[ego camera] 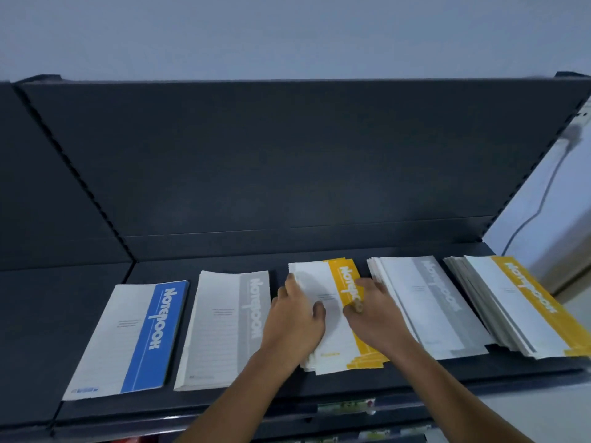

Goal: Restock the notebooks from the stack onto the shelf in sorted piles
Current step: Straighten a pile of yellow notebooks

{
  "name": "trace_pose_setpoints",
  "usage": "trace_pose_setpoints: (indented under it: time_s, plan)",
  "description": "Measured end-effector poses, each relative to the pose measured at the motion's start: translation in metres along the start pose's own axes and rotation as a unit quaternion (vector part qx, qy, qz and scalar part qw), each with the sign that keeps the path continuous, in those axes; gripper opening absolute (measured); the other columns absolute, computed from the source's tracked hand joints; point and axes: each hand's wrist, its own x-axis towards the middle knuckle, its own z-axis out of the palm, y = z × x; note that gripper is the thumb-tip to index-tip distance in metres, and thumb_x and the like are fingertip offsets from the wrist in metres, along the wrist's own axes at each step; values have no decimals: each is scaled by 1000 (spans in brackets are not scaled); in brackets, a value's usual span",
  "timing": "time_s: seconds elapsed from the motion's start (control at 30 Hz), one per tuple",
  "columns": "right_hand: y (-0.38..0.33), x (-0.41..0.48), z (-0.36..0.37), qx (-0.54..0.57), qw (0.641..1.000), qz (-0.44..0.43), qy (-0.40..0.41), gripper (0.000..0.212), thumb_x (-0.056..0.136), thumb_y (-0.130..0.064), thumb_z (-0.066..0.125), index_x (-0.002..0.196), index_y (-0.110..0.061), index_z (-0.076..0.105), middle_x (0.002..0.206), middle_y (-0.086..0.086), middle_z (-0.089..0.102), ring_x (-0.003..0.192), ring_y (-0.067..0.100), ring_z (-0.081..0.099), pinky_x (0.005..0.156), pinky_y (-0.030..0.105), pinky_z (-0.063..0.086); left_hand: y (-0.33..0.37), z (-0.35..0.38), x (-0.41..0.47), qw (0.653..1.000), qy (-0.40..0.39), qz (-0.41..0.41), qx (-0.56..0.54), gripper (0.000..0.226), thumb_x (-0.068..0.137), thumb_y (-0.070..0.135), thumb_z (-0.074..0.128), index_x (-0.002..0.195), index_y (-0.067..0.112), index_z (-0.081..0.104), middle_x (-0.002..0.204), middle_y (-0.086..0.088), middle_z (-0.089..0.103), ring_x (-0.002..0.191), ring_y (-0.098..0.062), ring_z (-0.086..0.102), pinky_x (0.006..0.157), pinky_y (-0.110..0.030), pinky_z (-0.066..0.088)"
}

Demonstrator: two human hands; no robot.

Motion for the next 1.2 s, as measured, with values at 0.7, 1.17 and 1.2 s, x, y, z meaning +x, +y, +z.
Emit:
trace_pose_setpoints:
  time_s: [0.7, 1.17, 1.2]
  plan:
    - [17, 5, -7, 78, 993, 20, -90, 51, 92, -27, 58, 138, -17, 38, 116, 6, 59, 104, 26, 60, 81, 39, 54, 30, 13, 32, 967, -67, -226, -101, 37, 82, 37, 65, 113, 17, 61, 115, -6, 62, 102, -23, 61, 83, -38, 57]
    - [-1, -27, -37, 304, 944, -97, 88, 57, 93, -13, 66, 138, -31, 35, 124, -10, 56, 113, 7, 58, 89, 30, 55, 10, -5, -7, 942, 23, 3, -335, 42, 93, 20, 73, 123, 41, 51, 113, 27, 69, 101, 9, 64, 74, -11, 53]
    - [0, -30, -36, 311, 942, -91, 87, 55, 92, -12, 67, 134, -31, 36, 121, -10, 57, 111, 7, 60, 87, 30, 57, 9, -4, -7, 941, 10, 9, -338, 45, 93, 19, 72, 125, 40, 50, 115, 26, 69, 103, 7, 65, 75, -12, 54]
